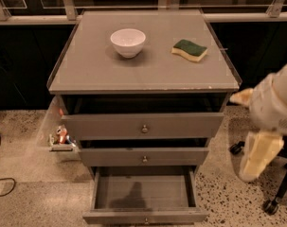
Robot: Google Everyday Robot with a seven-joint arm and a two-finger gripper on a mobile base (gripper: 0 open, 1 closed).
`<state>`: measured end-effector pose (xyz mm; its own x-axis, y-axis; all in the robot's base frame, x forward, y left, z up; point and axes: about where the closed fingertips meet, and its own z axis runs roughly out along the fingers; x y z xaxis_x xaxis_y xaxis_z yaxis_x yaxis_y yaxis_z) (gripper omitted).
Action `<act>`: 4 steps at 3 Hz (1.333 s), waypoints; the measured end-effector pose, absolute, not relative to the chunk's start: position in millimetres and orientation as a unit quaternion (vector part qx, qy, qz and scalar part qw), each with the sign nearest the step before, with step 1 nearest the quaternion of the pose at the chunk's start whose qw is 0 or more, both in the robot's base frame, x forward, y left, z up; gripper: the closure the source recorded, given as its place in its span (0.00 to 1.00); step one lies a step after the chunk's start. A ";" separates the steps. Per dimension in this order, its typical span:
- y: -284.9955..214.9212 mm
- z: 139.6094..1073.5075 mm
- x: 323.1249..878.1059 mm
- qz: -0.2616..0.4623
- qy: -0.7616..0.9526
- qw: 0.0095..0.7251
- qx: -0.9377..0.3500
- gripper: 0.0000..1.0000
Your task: Close bottom drawer
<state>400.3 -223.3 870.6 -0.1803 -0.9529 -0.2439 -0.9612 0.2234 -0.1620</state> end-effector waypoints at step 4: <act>-215.8 651.1 340.8 0.127 0.756 0.109 -0.632 0.67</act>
Offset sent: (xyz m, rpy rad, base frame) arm -0.0687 0.0151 -0.2381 0.1450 0.1490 0.1079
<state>340.8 -215.8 651.1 -0.1770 -0.9286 -0.3261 -0.9842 0.1683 0.0549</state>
